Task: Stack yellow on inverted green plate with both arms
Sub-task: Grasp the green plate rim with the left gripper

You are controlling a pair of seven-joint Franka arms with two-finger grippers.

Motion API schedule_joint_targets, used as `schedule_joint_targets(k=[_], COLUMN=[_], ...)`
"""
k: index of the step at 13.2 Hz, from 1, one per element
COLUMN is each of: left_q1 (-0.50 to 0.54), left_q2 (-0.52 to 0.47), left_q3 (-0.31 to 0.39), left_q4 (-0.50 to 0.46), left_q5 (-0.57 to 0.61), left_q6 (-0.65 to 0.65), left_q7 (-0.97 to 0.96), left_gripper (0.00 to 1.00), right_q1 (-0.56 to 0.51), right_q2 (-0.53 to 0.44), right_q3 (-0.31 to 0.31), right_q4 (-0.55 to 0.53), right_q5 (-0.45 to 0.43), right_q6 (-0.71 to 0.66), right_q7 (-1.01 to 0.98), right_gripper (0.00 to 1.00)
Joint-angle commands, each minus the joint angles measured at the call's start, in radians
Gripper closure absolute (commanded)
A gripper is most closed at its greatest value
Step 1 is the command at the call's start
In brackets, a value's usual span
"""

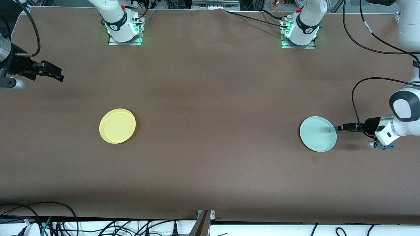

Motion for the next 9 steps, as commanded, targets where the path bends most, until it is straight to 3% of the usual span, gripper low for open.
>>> schedule_joint_targets(k=[1, 6, 9], left_q1=[0.019, 0.025, 0.018], left_q2=[-0.013, -0.012, -0.004], left_q3=[-0.009, -0.011, -0.009], left_q4=[-0.060, -0.108, -0.107], left_q5=[-0.065, -0.091, -0.087], left_q6=[0.051, 0.083, 0.112], left_q7=[0.073, 0.092, 0.099], left_gripper=[0.00, 0.04, 0.36], right_q1=[-0.006, -0.006, -0.006], right_q2=[-0.017, -0.018, -0.018], right_q3=[0.007, 0.007, 0.007], right_q4=[-0.004, -0.002, -0.001], right_q5=[0.010, 0.008, 0.008], right_q6=[-0.008, -0.041, -0.041], right_q7=[-0.005, 0.002, 0.002], right_gripper=[0.00, 0.00, 0.00])
